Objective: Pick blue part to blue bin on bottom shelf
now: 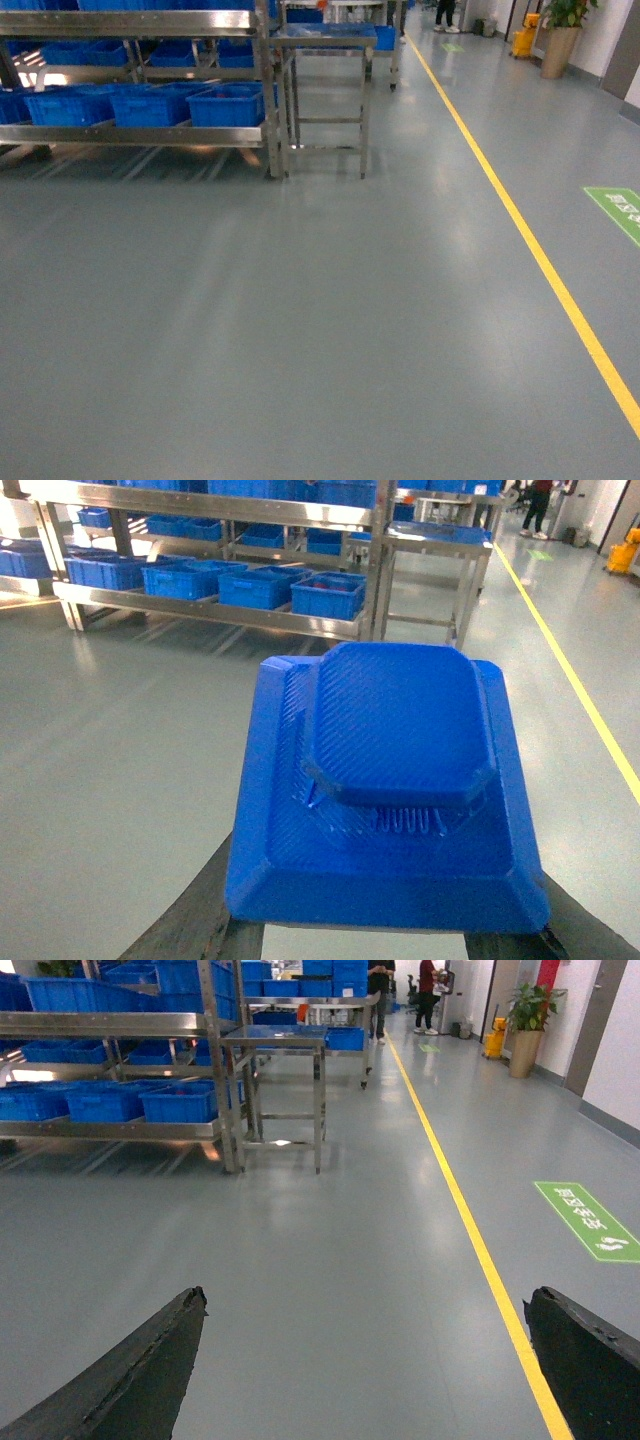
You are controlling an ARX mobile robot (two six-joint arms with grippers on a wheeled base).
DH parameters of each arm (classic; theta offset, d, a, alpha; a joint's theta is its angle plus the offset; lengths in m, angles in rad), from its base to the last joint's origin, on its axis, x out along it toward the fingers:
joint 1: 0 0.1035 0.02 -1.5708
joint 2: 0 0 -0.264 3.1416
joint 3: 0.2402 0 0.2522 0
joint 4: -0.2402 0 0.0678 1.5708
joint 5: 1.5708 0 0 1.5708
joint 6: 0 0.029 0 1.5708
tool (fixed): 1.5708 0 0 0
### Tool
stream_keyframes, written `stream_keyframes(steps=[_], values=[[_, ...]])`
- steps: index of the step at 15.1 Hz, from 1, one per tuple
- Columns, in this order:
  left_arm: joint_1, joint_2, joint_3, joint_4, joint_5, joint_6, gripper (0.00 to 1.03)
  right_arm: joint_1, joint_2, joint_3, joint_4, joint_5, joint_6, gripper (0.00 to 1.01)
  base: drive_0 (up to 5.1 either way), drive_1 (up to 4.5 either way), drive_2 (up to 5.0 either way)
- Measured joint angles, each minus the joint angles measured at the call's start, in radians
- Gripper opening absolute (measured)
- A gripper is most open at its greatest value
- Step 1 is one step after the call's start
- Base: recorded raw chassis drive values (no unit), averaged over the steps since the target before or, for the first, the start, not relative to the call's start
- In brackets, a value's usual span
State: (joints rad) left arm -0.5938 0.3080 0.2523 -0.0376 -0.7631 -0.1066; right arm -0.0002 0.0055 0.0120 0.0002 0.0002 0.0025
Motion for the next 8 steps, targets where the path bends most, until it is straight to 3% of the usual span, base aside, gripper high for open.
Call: stream_keyframes(steps=[8], values=[[0.0,-0.002,0.0,-0.002,0.0,0.0,0.43,0.0,0.0,0.0,-0.007,0.0,0.0,0.98,0.0,4.34,-4.3]])
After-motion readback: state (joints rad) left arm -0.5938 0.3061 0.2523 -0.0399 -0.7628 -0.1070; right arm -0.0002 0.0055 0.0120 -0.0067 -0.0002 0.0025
